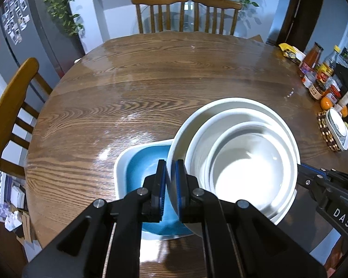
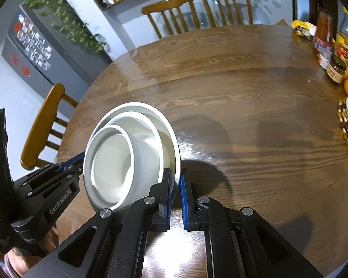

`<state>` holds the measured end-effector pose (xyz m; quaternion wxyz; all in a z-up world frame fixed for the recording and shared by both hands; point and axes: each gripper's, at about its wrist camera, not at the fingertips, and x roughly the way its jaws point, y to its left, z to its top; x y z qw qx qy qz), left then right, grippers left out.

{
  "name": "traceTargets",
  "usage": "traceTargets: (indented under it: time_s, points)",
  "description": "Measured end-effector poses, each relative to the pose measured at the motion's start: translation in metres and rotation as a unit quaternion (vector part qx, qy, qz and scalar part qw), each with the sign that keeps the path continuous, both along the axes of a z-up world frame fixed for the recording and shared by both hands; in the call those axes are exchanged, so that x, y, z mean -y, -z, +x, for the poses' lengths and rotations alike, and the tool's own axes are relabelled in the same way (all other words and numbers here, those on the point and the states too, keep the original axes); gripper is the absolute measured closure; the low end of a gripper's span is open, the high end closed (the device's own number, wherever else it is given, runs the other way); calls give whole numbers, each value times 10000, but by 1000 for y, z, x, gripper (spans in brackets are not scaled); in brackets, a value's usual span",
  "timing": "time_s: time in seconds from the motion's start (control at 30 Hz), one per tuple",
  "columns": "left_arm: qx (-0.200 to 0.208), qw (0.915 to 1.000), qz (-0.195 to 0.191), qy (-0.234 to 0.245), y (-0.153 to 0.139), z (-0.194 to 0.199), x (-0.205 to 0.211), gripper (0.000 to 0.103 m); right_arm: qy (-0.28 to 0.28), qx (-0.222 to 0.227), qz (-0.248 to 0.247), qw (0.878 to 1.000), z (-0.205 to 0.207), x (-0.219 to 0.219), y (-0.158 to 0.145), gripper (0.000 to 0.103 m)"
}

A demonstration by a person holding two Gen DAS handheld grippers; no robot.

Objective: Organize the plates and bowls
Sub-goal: 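Carry the bowl stack over the teal dish on the patterned plates, then lower the bowl stack onto the teal dish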

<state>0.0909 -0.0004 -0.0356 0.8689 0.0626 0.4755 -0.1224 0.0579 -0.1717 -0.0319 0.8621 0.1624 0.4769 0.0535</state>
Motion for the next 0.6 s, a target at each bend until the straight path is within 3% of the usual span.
traceTargets:
  time_s: [0.6]
  points:
    - [-648, 9954, 163, -692, 31, 22, -49, 100, -653, -640, 250, 9955, 44, -53, 32, 92]
